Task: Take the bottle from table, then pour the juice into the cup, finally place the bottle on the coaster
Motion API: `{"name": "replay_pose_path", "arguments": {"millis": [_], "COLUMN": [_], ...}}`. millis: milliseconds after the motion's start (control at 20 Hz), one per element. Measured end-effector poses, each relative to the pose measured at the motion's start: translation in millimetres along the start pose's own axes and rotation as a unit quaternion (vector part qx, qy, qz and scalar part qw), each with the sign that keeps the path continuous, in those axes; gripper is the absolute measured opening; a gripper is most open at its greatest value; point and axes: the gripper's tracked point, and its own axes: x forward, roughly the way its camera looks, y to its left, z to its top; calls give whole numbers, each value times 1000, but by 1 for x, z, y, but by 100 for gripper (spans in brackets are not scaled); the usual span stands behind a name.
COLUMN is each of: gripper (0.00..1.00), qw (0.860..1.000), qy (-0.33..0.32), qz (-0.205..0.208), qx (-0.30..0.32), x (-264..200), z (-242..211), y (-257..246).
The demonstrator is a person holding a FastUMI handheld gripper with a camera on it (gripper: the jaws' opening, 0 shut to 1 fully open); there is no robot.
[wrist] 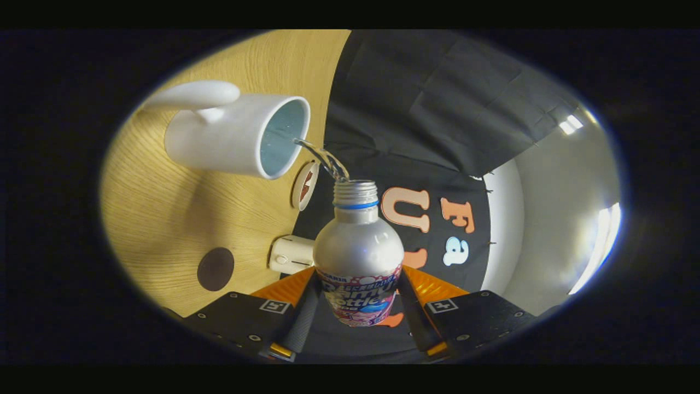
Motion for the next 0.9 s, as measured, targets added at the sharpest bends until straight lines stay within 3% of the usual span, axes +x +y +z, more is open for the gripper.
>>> {"name": "replay_pose_path", "arguments": {"millis": [900], "gripper": [75], "qw": [999], "qy": [-1], "qz": [-15], "qx": [-45], "x": [4], "z": [-1], "y": [-5]}}
